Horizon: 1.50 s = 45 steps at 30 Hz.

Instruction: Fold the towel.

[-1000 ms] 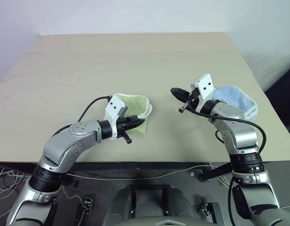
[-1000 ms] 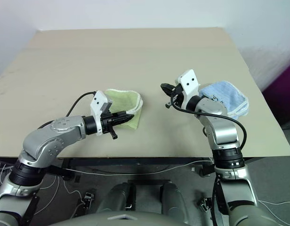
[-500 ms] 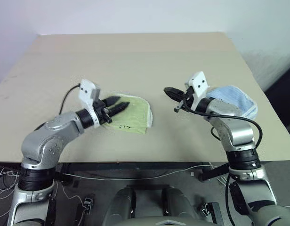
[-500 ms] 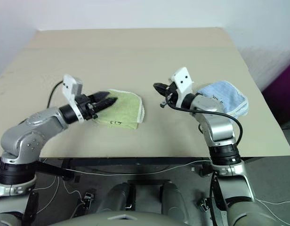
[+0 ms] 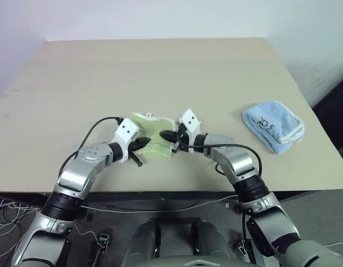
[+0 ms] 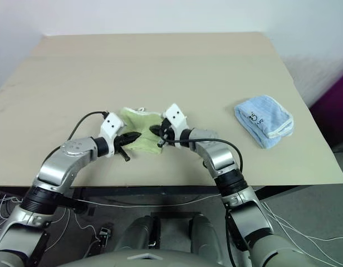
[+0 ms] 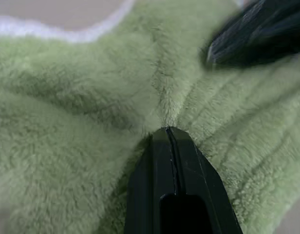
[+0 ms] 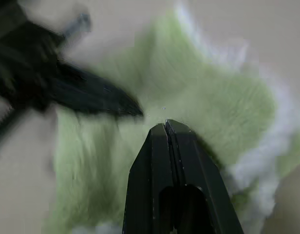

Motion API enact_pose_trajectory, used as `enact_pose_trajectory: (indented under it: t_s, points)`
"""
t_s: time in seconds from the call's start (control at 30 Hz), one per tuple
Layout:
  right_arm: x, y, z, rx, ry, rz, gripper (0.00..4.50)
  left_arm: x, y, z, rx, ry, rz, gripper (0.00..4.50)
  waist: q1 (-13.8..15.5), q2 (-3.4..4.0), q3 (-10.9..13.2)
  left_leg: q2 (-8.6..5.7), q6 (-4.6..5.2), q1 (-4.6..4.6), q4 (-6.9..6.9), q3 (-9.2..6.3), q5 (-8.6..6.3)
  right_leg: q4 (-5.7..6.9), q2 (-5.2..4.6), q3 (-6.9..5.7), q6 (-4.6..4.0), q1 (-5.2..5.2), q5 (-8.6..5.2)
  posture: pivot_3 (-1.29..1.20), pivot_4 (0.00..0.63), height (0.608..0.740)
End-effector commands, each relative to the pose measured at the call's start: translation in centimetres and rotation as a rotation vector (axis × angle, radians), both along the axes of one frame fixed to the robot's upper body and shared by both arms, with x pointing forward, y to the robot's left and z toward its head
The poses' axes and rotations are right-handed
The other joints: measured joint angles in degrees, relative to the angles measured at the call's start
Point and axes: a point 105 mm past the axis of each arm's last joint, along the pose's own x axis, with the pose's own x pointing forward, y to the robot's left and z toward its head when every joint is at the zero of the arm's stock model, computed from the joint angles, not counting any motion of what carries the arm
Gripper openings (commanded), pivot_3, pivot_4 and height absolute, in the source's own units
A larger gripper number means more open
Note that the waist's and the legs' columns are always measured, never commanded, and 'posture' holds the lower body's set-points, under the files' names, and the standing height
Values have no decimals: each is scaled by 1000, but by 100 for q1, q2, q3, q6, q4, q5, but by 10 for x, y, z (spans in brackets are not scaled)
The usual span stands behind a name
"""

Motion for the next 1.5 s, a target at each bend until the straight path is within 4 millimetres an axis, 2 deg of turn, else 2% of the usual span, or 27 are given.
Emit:
enact_pose_trajectory:
  t_s: [0.03, 0.13, 0.2, 0.3, 0.4, 0.5, 0.6, 0.73, 0.83, 1.0, 1.27, 1.5]
  points:
    - [-3, -3, -10, -34, 2, 1, 0, 0, 11, -17, 28, 43, 39, 14, 0, 0, -5, 0, 0, 1, 0, 0, 0, 0, 0, 0, 0, 2, 0, 0, 150, 740]
    - [-5, -6, -2, -28, -55, 11, 0, 2, 10, 0, -96, 24, 65, 14, 1, 0, -5, 1, 1, 6, 0, -2, -1, 0, 0, -1, 0, 7, 0, 0, 150, 740]
    - [-7, -8, 15, 15, -111, 20, 0, 6, 15, 23, -254, 5, 113, 14, 8, -2, -4, 1, 1, 3, 3, -2, -1, 0, -1, -1, 1, 6, 0, 0, 150, 740]
    - [-13, -16, 40, 50, -207, 43, 0, 9, 37, 57, -512, -7, 211, 14, 4, -5, -1, 3, 1, -5, 6, -4, -1, 5, -1, -2, 1, -3, 0, 0, 150, 740]
    - [-18, -27, 57, 69, -262, 36, 0, 9, 66, 72, -678, 12, 322, 14, -8, -6, 0, 5, 1, -6, 7, -4, -1, 6, -1, -1, 1, -6, 0, 0, 150, 740]
    - [-17, -43, 67, 69, -296, -4, 0, 5, 89, 64, -763, 119, 403, 14, -2, -6, 0, 7, 1, -6, 6, -4, -1, 6, 2, -2, 2, -5, 0, 0, 150, 740]
    - [-13, -55, 71, 56, -312, -44, 0, -3, 91, 52, -837, 261, 382, 580, 14, -7, 0, 4, 1, -6, 9, -4, -1, 6, 2, -3, 2, -1, 1, 0, 150, 740]
    - [-11, -56, 70, 50, -316, -59, 0, -5, 93, 42, -917, 398, 380, 1921, 10, -9, 1, 2, 1, -5, 10, -4, -1, 6, 1, -5, 2, -1, 1, 0, 150, 740]
    - [-13, -54, 69, 56, -316, -60, 0, -6, 85, 39, -908, 464, 345, 2913, 9, -9, 2, 2, 0, -5, 9, -5, 0, 6, 2, -4, 2, -3, 1, 0, 150, 740]
    - [-16, -51, 68, 70, -315, -73, 0, -11, 68, 22, -865, 587, 296, 4485, 10, -9, 1, 2, -1, -5, 8, -4, 0, 6, 1, -3, 2, -3, 1, 0, 150, 740]
    - [-15, -57, 72, 74, -328, -115, 0, -20, 35, 1, -792, 725, 225, 4485, 36, -9, 0, 1, -2, -5, 8, -4, 0, 4, -6, -2, 1, -1, 1, 0, 150, 740]
    - [-14, -59, 73, 71, -333, -127, 0, -22, 20, 7, -815, 744, 170, 4485, 57, -9, 0, -9, -1, -4, 9, -7, 0, 3, -21, -7, 1, 3, 1, 0, 150, 740]
